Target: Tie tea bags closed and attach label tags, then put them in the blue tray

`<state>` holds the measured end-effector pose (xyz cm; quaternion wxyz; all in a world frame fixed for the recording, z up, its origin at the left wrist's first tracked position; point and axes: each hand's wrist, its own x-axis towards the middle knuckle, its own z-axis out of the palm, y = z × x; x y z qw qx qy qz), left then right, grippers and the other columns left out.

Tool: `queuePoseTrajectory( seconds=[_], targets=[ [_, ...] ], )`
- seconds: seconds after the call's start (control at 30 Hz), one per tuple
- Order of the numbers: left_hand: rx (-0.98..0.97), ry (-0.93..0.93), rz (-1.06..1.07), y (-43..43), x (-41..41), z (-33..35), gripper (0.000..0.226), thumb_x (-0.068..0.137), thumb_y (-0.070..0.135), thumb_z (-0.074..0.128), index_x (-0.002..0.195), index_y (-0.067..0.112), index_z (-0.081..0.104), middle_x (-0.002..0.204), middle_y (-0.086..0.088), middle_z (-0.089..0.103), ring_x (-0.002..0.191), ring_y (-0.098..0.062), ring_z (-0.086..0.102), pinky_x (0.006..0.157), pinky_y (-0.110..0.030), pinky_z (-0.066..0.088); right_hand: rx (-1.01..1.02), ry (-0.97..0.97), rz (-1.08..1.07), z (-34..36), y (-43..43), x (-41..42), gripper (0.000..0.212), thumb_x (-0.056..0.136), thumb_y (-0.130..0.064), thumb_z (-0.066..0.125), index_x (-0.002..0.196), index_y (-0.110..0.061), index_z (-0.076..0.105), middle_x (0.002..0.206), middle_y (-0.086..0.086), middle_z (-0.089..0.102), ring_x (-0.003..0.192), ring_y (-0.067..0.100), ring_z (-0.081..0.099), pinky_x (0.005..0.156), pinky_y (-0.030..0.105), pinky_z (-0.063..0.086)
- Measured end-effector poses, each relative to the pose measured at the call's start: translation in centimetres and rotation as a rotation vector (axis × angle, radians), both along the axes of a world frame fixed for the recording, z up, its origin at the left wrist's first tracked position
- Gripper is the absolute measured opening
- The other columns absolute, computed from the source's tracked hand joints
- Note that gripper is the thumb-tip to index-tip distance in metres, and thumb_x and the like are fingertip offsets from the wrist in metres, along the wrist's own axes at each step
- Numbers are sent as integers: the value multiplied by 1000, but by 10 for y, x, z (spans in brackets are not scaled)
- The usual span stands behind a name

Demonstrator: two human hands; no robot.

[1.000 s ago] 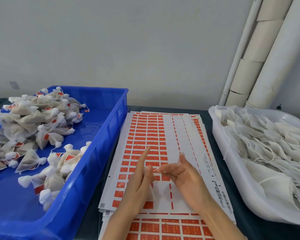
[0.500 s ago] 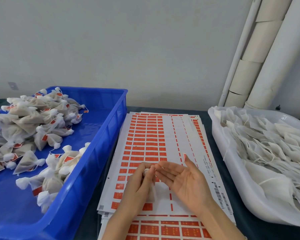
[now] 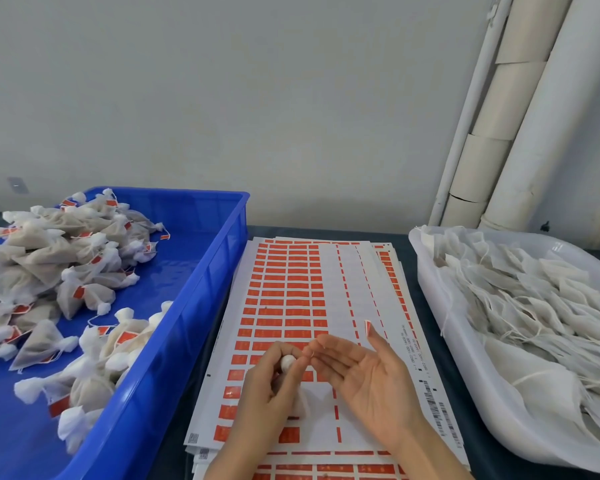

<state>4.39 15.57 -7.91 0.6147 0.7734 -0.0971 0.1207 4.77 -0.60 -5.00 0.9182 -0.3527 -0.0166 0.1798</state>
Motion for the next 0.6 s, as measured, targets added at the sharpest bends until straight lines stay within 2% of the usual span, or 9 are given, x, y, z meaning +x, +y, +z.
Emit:
queuePoseTrajectory(
  seconds=[0.17,0.27,0.37,0.6],
  targets=[
    [-40,15,28,2,-1,0,5,90,23,63,93,23,66,86,16,68,81,0,64,64,-7,47,16,40,-27,0,-1,1,63,82,-44,57,107,13,66,114,32,63,104,42,64,83,42,57],
    [-29,12,40,3,-2,2,6,88,21,65,90,26,67,85,17,68,84,0,63,67,-6,47,20,56,-28,1,-3,2,63,79,-44,60,106,13,67,113,32,63,103,42,65,82,42,57],
    [45,-21,79,4,-3,2,12,87,21,67,88,32,67,88,23,67,92,1,61,75,-4,44,28,73,-19,1,-5,3,64,79,-44,61,106,13,67,114,32,63,104,42,64,83,42,57],
    [92,-33,137,4,-2,4,19,86,22,68,92,41,65,95,36,63,97,11,57,74,0,43,44,142,36,-1,-8,6,63,80,-43,61,107,13,66,114,31,63,105,42,64,83,43,56]
  ],
)
